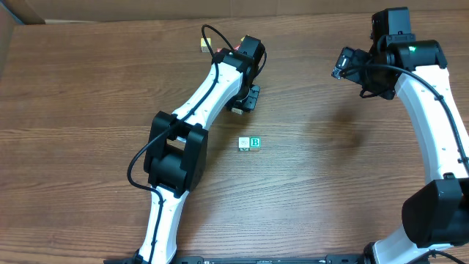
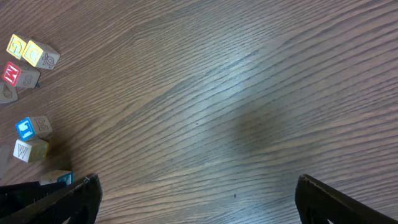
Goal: Flip 4 blocks
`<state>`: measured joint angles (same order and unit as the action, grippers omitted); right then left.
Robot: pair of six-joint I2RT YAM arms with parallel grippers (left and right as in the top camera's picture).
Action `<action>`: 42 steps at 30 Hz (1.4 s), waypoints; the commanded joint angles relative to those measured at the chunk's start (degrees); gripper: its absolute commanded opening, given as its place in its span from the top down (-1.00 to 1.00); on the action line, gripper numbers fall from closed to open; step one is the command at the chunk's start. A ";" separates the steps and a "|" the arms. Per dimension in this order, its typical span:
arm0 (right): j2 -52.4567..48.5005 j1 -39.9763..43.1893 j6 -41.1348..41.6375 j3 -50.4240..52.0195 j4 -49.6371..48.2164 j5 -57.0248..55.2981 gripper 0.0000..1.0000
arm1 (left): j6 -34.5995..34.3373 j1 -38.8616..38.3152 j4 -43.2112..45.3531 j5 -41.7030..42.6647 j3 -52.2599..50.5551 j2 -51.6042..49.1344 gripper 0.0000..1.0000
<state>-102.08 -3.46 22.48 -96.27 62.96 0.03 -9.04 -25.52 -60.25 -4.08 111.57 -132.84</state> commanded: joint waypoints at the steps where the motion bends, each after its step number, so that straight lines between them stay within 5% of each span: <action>1: 0.70 0.02 0.26 -0.09 -0.26 0.02 -1.00 | -0.81 -0.26 0.00 0.50 0.57 -0.59 0.24; 27: 0.70 0.02 0.26 -0.09 -0.28 0.02 -1.00 | -0.81 0.22 4.11 -2.95 -2.29 -0.55 0.22; 42: 0.70 0.02 0.26 -0.09 -0.28 0.02 -1.00 | -1.29 0.31 0.85 -2.27 -0.83 0.15 0.72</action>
<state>-102.08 -3.46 22.46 -96.27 62.96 0.01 -9.52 -25.50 -58.22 -6.24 108.73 -132.84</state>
